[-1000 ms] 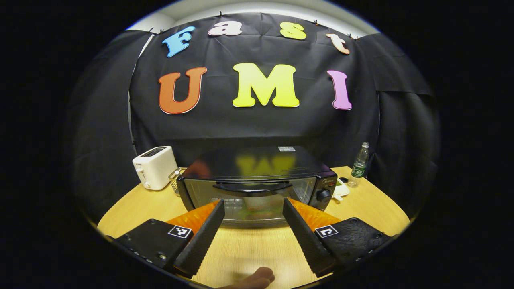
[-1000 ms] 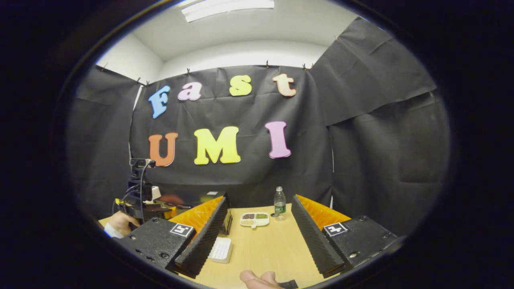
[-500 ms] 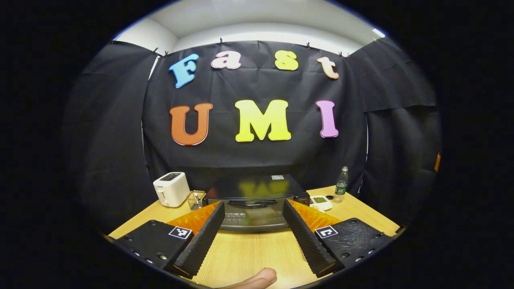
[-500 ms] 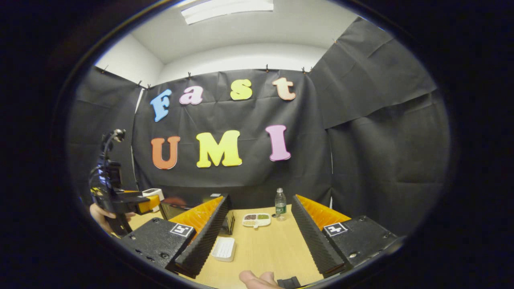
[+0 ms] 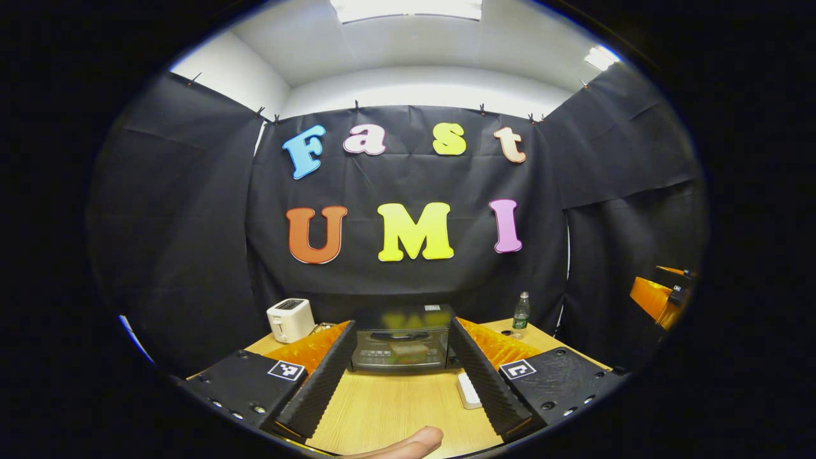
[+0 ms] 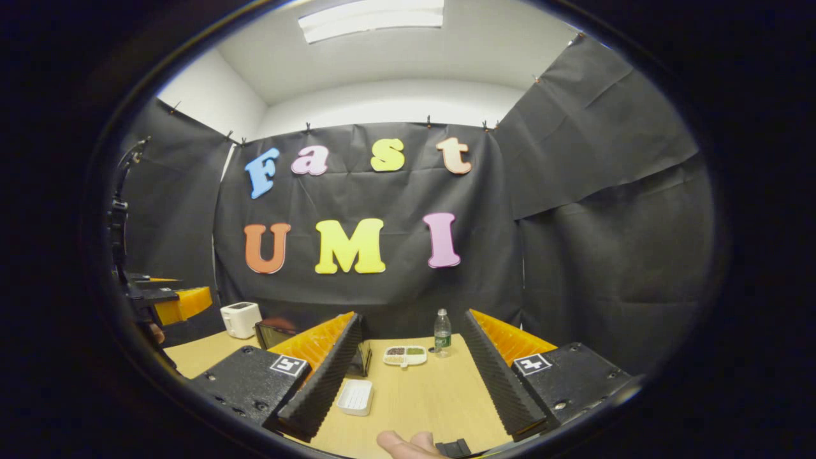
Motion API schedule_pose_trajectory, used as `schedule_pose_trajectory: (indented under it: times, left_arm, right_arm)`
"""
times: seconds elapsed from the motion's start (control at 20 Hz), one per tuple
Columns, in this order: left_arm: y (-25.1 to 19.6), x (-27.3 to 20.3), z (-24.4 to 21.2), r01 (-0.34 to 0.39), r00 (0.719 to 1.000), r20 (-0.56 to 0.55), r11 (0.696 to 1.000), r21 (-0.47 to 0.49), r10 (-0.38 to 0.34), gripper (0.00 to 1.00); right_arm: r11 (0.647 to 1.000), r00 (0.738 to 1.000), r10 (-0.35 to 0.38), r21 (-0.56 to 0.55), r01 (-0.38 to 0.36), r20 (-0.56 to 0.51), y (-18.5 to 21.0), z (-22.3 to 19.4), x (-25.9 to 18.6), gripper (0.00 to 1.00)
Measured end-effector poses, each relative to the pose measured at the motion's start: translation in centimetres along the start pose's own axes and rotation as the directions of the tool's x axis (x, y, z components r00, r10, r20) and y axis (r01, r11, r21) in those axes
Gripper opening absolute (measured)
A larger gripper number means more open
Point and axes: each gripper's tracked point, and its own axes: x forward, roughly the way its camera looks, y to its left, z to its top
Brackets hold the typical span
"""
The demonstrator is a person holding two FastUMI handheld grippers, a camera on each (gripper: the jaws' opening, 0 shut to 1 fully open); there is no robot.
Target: Open the electric oven with the left hand, put the food in, and close the electric oven.
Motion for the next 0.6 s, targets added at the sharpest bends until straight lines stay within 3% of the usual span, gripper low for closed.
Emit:
schedule_pose_trajectory:
  times: [0.6]
  left_arm:
    - [-1.7,-3.4,-1.9,0.017,1.000,0.004,1.000,-0.010,-0.017,0.95]
  right_arm:
    - [0.999,0.999,0.033,0.000,-0.033,-0.034,0.8,-1.8,0.8,1.00]
